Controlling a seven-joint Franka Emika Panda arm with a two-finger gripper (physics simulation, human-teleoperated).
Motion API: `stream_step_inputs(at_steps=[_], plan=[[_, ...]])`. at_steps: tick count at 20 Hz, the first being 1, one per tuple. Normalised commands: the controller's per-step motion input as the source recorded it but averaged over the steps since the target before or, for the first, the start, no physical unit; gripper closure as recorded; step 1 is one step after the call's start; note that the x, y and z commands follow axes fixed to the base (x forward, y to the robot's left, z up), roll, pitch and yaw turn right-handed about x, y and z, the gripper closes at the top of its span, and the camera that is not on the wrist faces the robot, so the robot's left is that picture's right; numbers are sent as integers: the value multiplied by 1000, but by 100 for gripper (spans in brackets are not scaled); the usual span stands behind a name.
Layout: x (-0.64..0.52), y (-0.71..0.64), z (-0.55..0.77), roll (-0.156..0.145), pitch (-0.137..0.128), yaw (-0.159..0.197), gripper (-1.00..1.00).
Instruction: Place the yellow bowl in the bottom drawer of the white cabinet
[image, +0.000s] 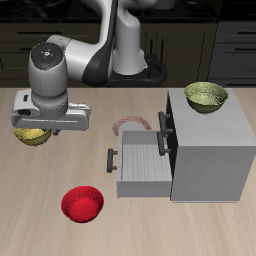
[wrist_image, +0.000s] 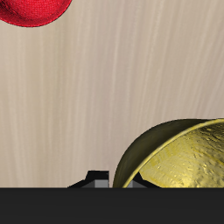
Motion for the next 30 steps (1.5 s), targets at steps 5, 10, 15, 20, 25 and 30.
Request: stream_step_inputs(at_steps=[5,10,15,20,25,30], plan=[[-104,212,370,3,-14,5,100],[-156,138,466,-41,-41,-17,100],[-210,74,473,-68,-40,-1,100],[-226,71,452,-22,-47,13,100],[-145,58,293,1,-22,-1,100],[-37,204,297,25,-34,9,100]])
